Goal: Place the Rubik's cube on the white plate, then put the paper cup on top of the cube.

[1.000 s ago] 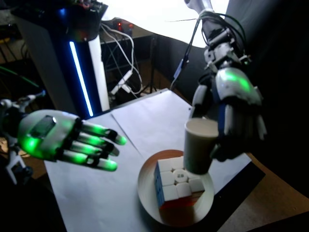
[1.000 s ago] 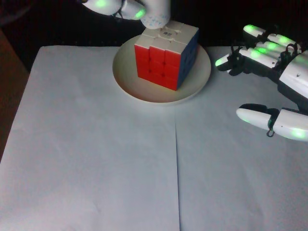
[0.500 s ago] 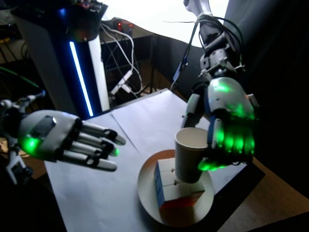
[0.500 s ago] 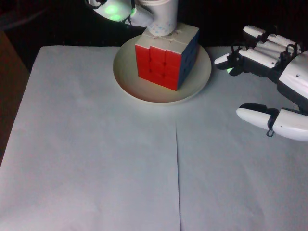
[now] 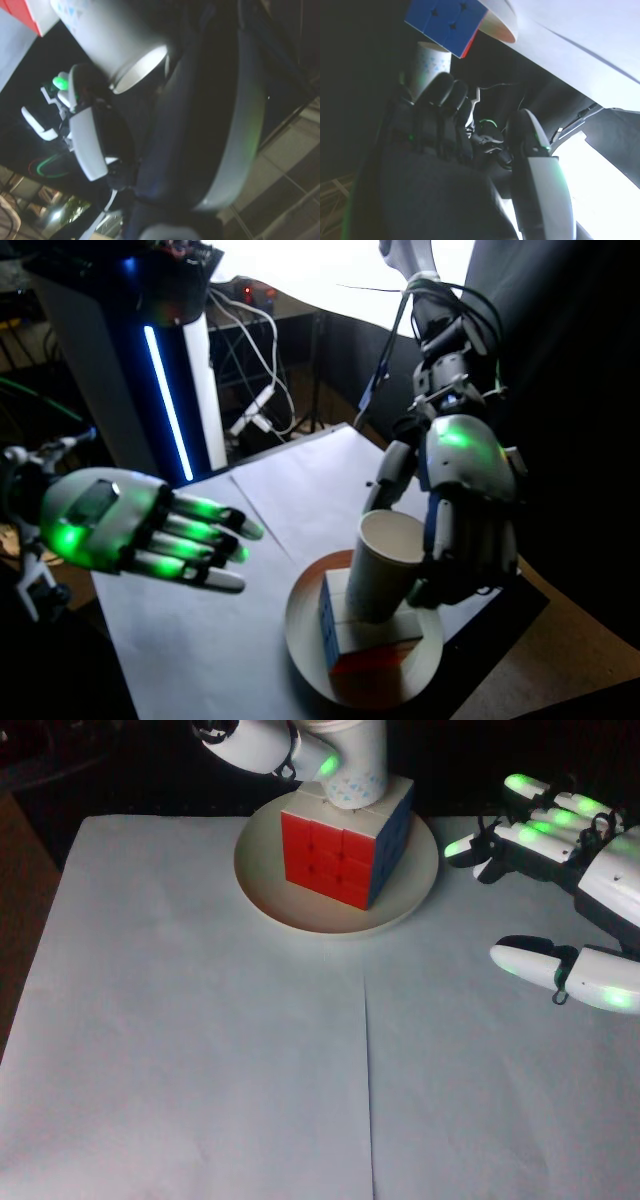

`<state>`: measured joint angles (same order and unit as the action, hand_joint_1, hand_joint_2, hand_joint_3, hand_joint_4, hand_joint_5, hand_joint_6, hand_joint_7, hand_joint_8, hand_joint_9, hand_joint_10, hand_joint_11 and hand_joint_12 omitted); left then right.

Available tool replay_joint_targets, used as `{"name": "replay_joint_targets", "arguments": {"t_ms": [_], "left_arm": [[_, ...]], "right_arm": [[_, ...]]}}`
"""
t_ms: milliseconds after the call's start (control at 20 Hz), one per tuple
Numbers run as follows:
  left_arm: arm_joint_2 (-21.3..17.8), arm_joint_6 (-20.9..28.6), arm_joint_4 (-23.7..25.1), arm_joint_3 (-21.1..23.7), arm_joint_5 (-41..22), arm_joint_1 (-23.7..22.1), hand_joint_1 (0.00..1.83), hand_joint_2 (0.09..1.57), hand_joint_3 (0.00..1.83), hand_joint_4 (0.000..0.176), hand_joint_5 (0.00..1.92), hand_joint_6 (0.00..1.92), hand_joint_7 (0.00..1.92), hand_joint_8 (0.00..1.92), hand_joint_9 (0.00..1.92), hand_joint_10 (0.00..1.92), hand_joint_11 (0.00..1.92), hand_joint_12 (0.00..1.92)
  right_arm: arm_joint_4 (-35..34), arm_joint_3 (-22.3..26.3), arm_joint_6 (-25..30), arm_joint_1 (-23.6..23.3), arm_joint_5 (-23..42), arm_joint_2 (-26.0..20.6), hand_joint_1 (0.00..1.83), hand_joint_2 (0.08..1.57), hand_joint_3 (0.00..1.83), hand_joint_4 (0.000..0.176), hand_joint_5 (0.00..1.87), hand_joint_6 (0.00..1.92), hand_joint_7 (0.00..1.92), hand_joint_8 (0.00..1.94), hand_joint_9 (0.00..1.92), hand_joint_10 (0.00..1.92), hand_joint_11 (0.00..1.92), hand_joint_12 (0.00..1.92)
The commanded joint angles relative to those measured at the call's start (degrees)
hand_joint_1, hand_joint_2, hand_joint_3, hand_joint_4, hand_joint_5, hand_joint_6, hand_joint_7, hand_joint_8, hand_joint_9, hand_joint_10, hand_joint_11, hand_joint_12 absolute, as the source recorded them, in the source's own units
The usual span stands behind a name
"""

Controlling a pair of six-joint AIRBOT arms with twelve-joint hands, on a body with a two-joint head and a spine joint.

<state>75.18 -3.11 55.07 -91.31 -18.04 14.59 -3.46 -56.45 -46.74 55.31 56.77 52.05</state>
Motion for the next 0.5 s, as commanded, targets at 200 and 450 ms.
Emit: {"name": "replay_joint_targets", "arguments": {"t_ms": [200,450], "left_arm": [[-0.3,0.3,-1.3,-0.2,-3.8,-0.8,0.58,1.12,0.0,0.113,0.11,0.04,0.21,0.0,0.07,0.49,0.0,1.48],[-1.5,0.3,-1.2,1.2,-5.1,-0.8,0.55,1.08,0.0,0.172,0.0,0.0,0.0,0.0,0.0,0.05,0.0,1.31]], "right_arm": [[-0.5,-0.1,0.0,-0.2,7.4,0.1,0.67,1.31,0.0,0.0,0.1,0.72,0.24,0.97,0.2,1.31,0.0,1.7],[-0.6,-0.1,0.0,-0.1,7.4,0.1,0.68,1.3,0.0,0.0,0.08,0.77,0.23,0.89,0.18,1.3,0.0,1.73]]}}
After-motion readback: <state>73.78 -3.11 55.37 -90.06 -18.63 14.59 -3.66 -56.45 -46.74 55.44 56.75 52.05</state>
